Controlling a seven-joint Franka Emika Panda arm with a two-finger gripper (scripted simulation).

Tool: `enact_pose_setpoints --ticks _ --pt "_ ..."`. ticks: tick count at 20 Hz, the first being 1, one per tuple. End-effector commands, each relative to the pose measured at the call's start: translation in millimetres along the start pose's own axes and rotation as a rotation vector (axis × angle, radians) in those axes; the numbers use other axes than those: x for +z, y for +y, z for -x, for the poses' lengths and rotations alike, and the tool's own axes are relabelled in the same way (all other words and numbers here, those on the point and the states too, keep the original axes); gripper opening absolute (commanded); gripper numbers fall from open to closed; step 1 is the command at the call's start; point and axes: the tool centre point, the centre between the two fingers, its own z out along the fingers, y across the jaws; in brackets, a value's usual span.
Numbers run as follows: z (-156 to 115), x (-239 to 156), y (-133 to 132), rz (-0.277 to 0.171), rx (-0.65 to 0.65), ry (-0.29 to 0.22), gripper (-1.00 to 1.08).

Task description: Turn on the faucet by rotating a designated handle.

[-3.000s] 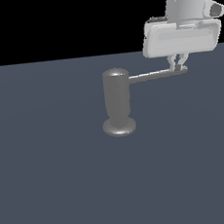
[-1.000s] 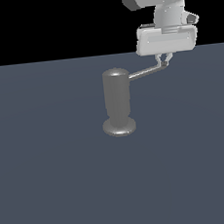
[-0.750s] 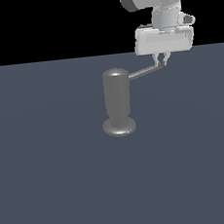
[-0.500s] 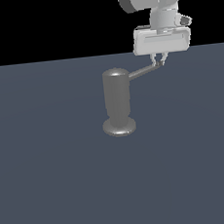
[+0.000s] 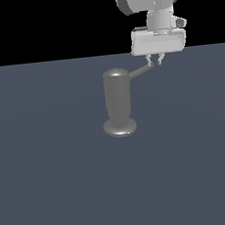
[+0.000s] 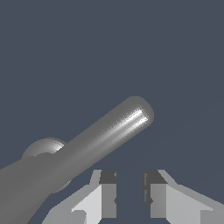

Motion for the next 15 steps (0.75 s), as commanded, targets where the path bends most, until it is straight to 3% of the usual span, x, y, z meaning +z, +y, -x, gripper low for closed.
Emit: enact_pose_setpoints --ticks 1,15 --pt "-5.7 10.4 0.9 0.001 0.004 -0.006 -1.00" --pt "-29.1 13.2 0.9 0.002 0.010 -0.010 -1.00"
